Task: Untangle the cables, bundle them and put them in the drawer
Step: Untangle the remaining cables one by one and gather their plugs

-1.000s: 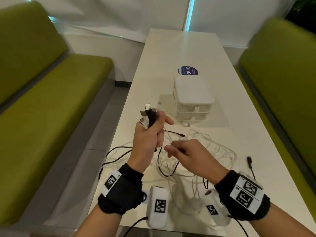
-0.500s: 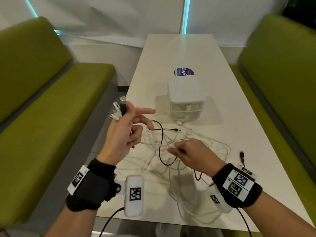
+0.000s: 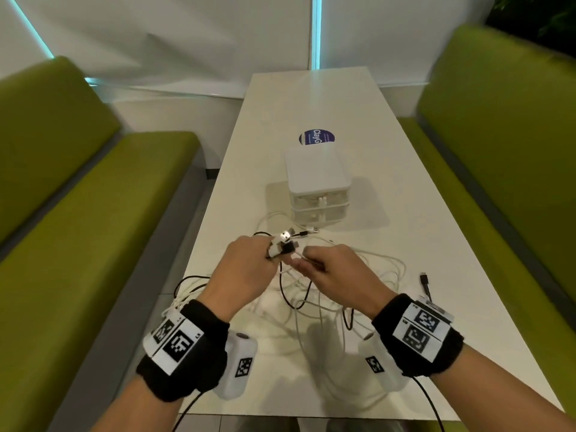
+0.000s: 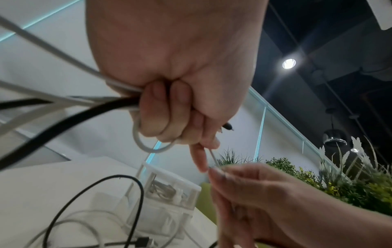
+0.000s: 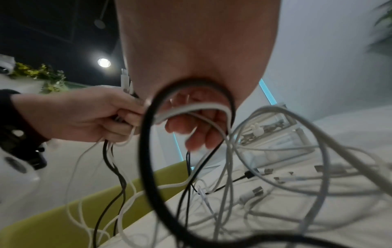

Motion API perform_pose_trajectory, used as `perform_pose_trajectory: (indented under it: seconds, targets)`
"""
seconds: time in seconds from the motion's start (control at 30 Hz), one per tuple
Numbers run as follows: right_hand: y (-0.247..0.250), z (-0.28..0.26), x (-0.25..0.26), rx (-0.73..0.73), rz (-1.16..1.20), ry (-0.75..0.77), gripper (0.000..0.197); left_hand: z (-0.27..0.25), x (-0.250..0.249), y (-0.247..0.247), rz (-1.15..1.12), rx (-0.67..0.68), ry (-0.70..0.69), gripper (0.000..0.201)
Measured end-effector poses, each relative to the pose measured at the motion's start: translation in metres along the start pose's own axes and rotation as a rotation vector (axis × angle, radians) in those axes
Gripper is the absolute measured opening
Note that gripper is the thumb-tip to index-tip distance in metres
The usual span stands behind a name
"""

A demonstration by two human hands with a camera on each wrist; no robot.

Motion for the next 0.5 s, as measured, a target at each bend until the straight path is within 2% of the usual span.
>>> perform_pose_trajectory:
  seconds: [0.07,0.17,0.23,0.33,0.5]
  targets:
    - [-0.005,0.002,-0.01,0.042,0.094,-0.037,0.04,0.001,-0.001,0.017,-0.089,-0.094,-0.041,0.028]
    - [-0.005,0.006,-0.015,0.082,0.193,-0.054,0.033,0.004,0.005,0.034,-0.346,-0.226,-0.091,0.03]
    - [-0.003,0.01,-0.014,0.083,0.203,-0.046,0.033,0.003,0.008,0.036,-0.489,-0.259,-0.133,0.032]
    - [-0.004,0.015,-0.013,0.098,0.192,-0.04,0.028,-0.001,0.014,0.036,-0.589,-0.306,-0.151,0.033]
    - [0.001,0.019,-0.005,0.073,0.117,0.005,0.021,-0.008,0.043,0.045,-1.004,-0.393,-0.232,0.037]
Point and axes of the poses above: each hand's wrist, its own z-axis towards the middle knuckle, its own y-axis out of the back of the hand, x = y × z, the point moved 10 cm from there along z, towards the middle knuckle, and after that the axes turned 14 degrees about x, right-handed, at the moved point
